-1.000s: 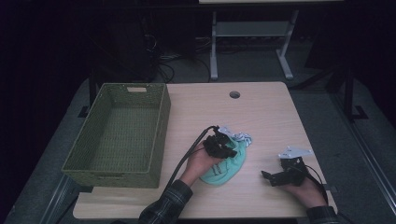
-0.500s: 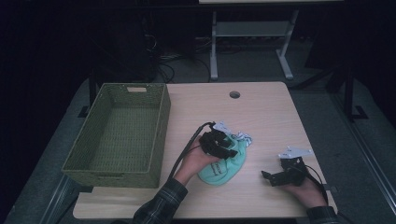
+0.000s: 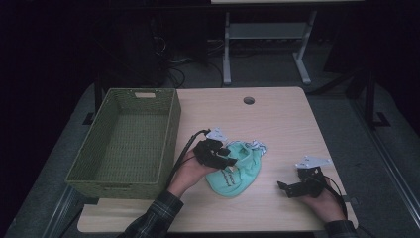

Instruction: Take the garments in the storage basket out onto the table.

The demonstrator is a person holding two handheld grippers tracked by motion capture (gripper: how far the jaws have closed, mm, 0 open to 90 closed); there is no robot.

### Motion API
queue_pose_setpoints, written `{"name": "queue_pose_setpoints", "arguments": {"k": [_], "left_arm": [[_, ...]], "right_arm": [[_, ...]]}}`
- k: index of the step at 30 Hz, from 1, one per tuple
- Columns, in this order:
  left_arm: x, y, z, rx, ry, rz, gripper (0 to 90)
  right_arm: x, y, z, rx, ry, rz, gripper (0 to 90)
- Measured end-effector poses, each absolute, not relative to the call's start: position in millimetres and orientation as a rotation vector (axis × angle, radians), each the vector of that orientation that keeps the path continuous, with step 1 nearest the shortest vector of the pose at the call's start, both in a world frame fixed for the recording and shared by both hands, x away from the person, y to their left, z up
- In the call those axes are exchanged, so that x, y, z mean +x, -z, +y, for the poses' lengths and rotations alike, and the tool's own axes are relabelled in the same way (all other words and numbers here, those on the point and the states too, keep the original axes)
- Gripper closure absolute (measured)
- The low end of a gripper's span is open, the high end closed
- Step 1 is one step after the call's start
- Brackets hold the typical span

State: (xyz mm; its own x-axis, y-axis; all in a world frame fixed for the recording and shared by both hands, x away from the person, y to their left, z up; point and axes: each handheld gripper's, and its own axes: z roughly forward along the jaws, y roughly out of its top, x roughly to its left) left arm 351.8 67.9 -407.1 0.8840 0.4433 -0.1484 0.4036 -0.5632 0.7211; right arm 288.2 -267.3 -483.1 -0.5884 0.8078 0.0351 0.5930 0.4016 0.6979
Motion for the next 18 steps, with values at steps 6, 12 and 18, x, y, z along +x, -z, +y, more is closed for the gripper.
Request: {"name": "queue_pose_setpoints", "arguments": {"k": [6,12,18], "left_arm": [[341.0,415.7,80.8,2.259,-0.097,0.648,72.9],[335.2,430.4,86.0,2.33,-0.114,0.688,87.2],[333.4,444.5,81.8,2.4,-0.148,0.69,89.3]], "right_arm": [[288.2,483.2,-267.2,1.219,-0.985,2.352,0.0],[288.2,483.2,-267.2,1.217,-0.984,2.353,0.0],[288.4,482.1,-266.3,1.232,-0.973,2.358,0.0]]}}
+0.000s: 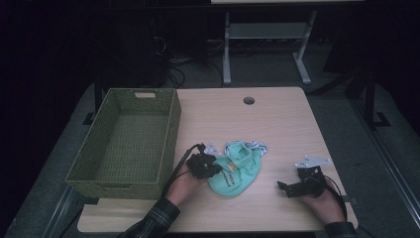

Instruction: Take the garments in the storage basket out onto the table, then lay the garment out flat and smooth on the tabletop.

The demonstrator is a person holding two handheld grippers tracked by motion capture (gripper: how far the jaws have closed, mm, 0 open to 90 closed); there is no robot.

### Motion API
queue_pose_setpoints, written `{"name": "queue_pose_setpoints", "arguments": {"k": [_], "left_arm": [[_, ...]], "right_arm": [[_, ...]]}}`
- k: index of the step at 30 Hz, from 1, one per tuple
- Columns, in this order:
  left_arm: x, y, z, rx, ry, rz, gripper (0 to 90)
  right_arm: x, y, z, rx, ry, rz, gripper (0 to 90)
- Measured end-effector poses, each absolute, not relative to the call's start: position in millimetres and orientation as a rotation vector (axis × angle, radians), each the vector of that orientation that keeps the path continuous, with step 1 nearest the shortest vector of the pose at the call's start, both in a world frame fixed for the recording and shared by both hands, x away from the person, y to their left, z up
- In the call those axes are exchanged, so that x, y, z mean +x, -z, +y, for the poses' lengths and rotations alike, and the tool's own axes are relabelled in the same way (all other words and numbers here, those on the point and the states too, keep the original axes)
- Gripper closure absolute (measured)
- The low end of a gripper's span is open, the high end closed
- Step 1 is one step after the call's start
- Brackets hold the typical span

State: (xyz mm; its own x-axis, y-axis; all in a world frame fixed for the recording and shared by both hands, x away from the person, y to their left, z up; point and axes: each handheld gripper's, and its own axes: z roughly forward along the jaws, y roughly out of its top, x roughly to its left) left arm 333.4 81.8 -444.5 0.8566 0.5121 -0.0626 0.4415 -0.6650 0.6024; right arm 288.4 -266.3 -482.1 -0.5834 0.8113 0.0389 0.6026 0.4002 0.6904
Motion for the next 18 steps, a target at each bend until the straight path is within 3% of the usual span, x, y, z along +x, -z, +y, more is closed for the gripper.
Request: {"name": "queue_pose_setpoints", "arguments": {"k": [8,12,18], "left_arm": [[336.3,455.8,83.0,2.422,-0.132,0.698,89.3],[337.1,456.5,84.5,2.412,-0.119,0.698,89.3],[335.6,457.2,84.4,2.407,-0.135,0.69,89.3]], "right_arm": [[293.8,471.5,-268.3,1.209,-1.002,2.361,15.2],[298.0,461.3,-265.0,1.199,-1.041,2.367,29.2],[309.1,449.8,-260.6,1.141,-1.086,2.385,43.1]]}}
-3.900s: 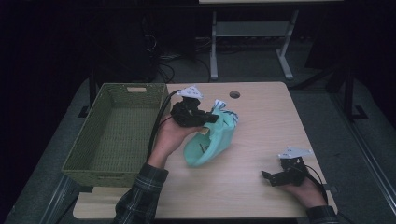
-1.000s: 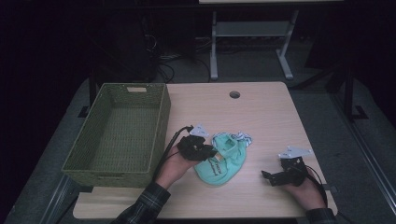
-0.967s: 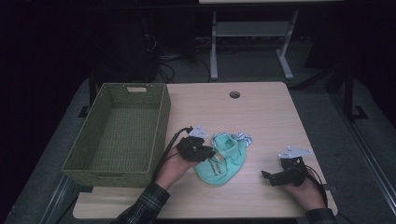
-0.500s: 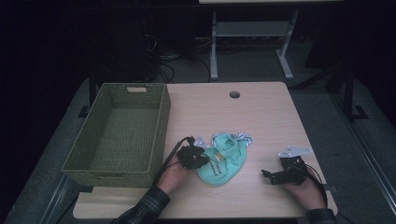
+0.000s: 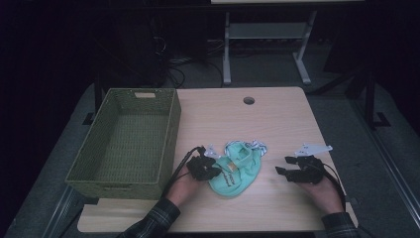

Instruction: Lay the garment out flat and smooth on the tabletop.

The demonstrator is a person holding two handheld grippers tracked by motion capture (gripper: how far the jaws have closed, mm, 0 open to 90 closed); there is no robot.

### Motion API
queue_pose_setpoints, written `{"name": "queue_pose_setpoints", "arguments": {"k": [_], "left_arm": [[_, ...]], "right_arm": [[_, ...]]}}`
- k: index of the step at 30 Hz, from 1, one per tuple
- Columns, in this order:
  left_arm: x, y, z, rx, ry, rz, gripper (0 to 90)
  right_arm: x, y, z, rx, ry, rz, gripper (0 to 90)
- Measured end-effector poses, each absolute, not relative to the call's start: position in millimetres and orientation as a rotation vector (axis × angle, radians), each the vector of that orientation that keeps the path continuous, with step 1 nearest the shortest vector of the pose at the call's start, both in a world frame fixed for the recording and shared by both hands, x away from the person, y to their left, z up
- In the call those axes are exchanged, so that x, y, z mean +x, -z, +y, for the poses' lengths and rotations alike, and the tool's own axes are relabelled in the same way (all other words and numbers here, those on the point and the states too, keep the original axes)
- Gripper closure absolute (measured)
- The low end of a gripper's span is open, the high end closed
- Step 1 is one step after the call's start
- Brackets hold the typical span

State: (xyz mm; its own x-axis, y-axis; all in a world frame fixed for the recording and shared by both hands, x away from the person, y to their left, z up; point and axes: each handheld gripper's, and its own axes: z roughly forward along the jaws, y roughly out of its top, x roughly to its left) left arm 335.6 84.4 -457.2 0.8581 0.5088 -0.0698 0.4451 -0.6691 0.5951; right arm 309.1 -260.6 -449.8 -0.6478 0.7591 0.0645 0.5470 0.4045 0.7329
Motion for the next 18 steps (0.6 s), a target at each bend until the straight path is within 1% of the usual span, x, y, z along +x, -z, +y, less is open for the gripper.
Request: {"name": "queue_pose_setpoints", "arguments": {"k": [7,10,12,18], "left_arm": [[338.1,457.7,87.0,2.392,-0.096,0.712,89.4],[338.7,457.7,87.5,2.39,-0.092,0.715,89.3],[339.1,457.9,88.0,2.386,-0.085,0.721,89.4],[338.9,457.7,87.5,2.385,-0.083,0.732,89.4]], "right_arm": [[325.3,437.0,-248.7,1.104,-1.137,2.397,57.4],[331.7,435.8,-245.4,1.102,-1.169,2.392,61.8],[338.6,436.2,-243.1,1.113,-1.171,2.414,66.6],[352.8,439.1,-236.8,1.11,-1.196,2.4,72.9]]}}
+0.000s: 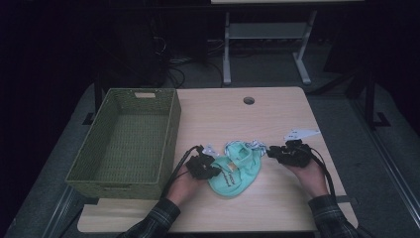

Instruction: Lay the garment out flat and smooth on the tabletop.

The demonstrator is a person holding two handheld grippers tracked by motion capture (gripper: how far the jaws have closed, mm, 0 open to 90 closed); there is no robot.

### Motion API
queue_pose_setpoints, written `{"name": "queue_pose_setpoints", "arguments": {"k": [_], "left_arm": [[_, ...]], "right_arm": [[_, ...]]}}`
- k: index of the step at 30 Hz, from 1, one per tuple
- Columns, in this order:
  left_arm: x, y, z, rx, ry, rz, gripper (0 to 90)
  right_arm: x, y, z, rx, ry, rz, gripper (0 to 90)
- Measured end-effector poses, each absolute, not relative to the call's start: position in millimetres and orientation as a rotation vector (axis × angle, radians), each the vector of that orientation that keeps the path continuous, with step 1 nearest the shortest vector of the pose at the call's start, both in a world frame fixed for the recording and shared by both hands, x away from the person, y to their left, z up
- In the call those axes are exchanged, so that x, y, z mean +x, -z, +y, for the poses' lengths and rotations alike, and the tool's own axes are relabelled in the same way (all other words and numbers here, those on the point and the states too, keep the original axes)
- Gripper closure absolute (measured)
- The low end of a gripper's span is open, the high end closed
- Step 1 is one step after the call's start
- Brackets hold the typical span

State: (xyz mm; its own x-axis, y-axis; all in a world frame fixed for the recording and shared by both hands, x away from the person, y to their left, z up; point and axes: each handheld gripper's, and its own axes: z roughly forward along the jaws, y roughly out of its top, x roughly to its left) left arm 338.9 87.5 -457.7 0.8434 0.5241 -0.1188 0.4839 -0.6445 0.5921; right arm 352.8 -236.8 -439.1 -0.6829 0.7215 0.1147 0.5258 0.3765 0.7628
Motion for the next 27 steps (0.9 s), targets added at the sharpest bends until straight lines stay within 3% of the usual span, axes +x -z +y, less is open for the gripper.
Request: {"name": "queue_pose_setpoints", "arguments": {"k": [13,27], "left_arm": [[339.6,458.4,87.7,2.378,-0.076,0.727,89.4],[338.0,457.6,85.3,2.392,-0.1,0.719,89.4]], "right_arm": [[381.1,453.3,-220.1,1.133,-1.164,2.422,76.3],[386.7,465.7,-203.7,1.141,-1.118,2.48,76.8]]}}
